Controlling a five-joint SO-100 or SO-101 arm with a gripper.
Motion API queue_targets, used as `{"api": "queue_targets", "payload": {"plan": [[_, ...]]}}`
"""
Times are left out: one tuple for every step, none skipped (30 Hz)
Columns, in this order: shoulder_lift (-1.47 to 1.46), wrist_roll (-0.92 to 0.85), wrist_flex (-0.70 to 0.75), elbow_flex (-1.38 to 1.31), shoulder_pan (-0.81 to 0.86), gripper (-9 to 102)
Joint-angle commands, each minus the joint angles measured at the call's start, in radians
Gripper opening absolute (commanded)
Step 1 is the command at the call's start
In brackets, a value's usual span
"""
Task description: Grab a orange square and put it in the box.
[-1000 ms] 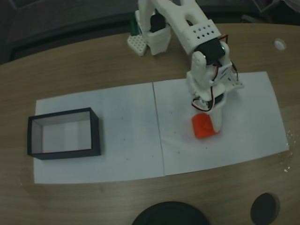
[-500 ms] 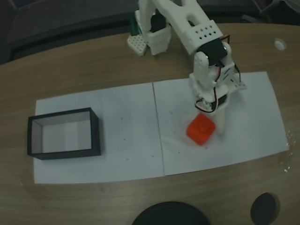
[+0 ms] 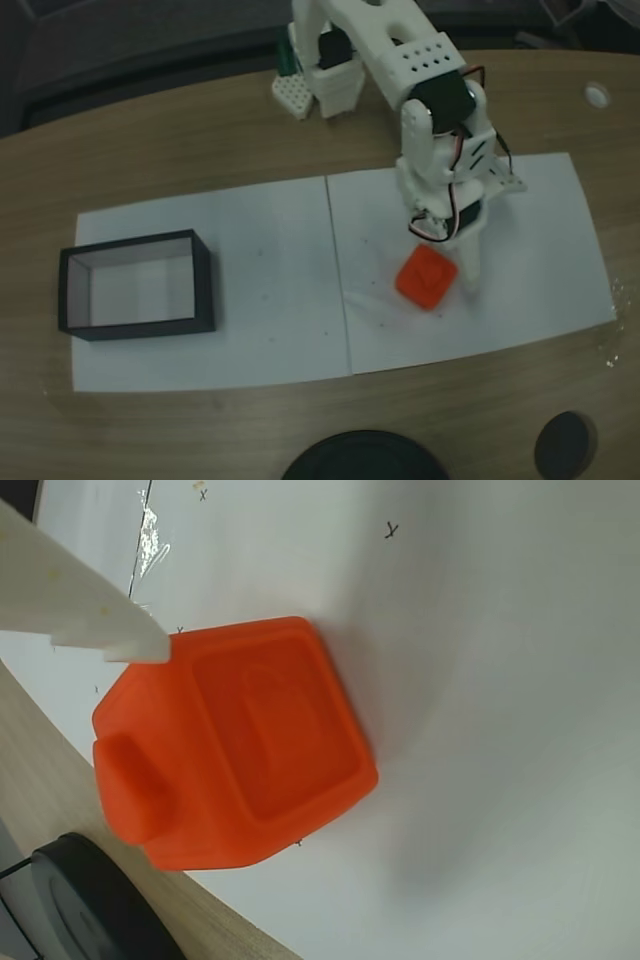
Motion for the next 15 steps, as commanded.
{"api": "queue_targets", "payload": {"plan": [[0.029,-0.02,-0.018,-0.046,0.038,34],[0.021,-0.02,-0.018,-0.048,0.041,34],[0.011,-0.02,-0.018,-0.046,0.046,34],[-0.002,-0.02,-0.018,-0.043,0.046,34],[-0.017,-0.02,-0.018,-0.041,0.046,34],[-0.031,-0.02,-0.018,-0.041,0.046,34],[-0.046,-0.02,-0.017,-0.041,0.044,34],[-0.06,-0.02,-0.017,-0.041,0.041,34],[-0.074,-0.02,-0.015,-0.041,0.04,34],[-0.084,-0.02,-0.014,-0.041,0.037,34],[-0.094,-0.02,-0.012,-0.041,0.035,34],[-0.1,-0.02,-0.012,-0.041,0.034,34],[-0.107,-0.02,-0.015,-0.041,0.034,34],[-0.114,-0.02,-0.017,-0.041,0.034,34],[-0.121,-0.02,-0.017,-0.041,0.034,34]]}}
